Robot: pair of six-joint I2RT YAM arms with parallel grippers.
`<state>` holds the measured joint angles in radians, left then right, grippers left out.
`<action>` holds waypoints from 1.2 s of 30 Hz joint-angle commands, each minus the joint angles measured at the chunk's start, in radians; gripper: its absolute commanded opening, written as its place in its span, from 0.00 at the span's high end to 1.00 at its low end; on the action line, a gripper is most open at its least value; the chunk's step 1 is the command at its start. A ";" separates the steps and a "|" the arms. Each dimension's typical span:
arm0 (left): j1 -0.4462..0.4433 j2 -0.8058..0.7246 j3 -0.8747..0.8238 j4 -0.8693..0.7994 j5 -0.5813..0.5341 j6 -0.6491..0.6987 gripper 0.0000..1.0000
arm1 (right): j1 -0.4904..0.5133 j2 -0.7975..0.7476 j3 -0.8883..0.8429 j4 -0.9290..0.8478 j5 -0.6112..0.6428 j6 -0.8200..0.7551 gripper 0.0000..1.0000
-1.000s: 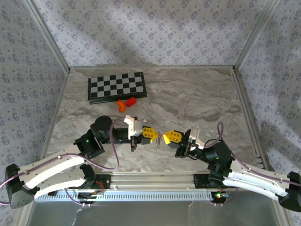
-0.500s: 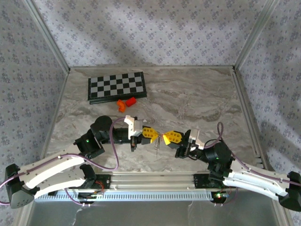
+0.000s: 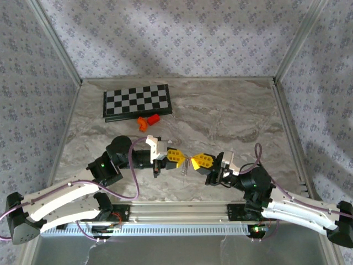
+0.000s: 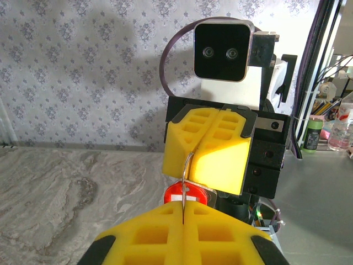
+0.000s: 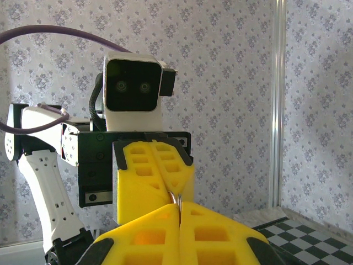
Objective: Put the keys on the keyring
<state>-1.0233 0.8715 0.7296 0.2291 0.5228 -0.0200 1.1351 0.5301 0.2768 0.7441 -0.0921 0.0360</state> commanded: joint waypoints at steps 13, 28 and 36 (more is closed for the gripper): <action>-0.008 -0.010 0.011 0.054 -0.010 0.002 1.00 | 0.011 -0.004 -0.005 0.014 0.012 -0.010 1.00; -0.008 -0.008 0.014 0.054 -0.029 0.010 1.00 | 0.012 0.001 0.002 -0.003 0.006 -0.004 1.00; -0.008 -0.015 0.012 0.049 -0.027 0.010 1.00 | 0.012 -0.013 -0.004 0.015 0.018 -0.007 1.00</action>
<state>-1.0233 0.8715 0.7296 0.2325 0.4999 -0.0196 1.1416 0.5323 0.2768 0.7300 -0.0891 0.0360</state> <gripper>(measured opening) 0.043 0.052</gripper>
